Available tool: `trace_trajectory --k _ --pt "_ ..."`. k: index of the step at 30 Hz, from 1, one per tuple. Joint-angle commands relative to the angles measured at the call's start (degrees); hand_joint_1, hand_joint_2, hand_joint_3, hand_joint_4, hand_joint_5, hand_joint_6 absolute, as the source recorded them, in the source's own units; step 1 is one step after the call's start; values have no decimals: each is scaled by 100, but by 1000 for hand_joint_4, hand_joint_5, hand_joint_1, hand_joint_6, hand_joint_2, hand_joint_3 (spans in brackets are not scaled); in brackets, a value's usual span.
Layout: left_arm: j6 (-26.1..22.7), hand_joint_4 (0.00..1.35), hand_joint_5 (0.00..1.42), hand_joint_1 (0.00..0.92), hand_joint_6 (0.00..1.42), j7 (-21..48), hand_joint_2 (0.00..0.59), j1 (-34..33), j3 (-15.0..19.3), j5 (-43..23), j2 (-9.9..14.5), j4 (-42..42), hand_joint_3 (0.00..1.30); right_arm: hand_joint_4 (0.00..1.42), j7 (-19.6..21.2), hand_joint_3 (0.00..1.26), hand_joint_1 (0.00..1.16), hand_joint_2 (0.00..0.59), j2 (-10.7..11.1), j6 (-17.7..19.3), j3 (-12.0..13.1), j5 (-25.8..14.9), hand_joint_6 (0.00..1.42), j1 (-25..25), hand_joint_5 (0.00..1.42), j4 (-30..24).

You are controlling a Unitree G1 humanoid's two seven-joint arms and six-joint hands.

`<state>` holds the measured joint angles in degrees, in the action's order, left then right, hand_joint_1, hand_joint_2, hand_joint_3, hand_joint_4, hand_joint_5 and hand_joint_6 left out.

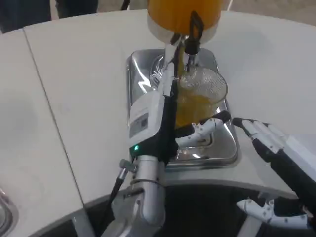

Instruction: Grasp the cup under the faucet to collect the drink, then remove the cup.

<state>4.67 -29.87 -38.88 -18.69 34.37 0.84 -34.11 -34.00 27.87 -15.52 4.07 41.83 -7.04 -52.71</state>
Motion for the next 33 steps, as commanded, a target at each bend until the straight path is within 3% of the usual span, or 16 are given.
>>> trace_trajectory --k 1,3,6,8,9,11,13,18,33 --pt "-378 79 457 386 632 -229 58 -221 -174 186 -350 -396 29 0 -138 6 551 376 -103 -268 46 101 128 -37 3 -195" --pt "-483 141 566 394 803 -458 63 -291 -185 234 -435 -525 81 0 -200 15 532 385 -128 -391 48 56 128 -1 3 -195" --pt "-494 366 818 427 1106 -876 70 -366 -73 187 -547 -757 229 0 -156 17 523 386 -157 -427 -61 194 128 28 3 -155" --pt "-405 602 988 452 1314 -1092 74 -398 -13 137 -563 -877 396 0 -145 16 520 386 -179 -452 -114 237 128 75 3 -73" --pt "-344 783 1116 484 1402 -1213 76 -410 15 115 -566 -929 540 0 -160 16 519 386 -170 -461 -143 248 128 147 3 -10" --pt "-167 1014 1292 503 1424 -1469 78 -440 54 87 -566 -1045 772 0 -185 16 494 381 -230 -596 -176 182 128 314 3 103" --pt "-32 1109 1373 531 1424 -1643 72 -474 58 64 -580 -1184 890 0 -202 16 486 380 -176 -584 -245 240 128 433 3 189" --pt "162 1107 1422 605 1424 -1819 60 -508 93 -11 -568 -1377 1028 0 -246 10 480 383 -124 -595 -284 204 128 457 2 262" --pt "684 1085 1424 630 1424 -1900 44 -461 369 -257 -330 -1367 1084 0 -316 6 481 397 -89 -673 -266 -49 128 638 0 323"
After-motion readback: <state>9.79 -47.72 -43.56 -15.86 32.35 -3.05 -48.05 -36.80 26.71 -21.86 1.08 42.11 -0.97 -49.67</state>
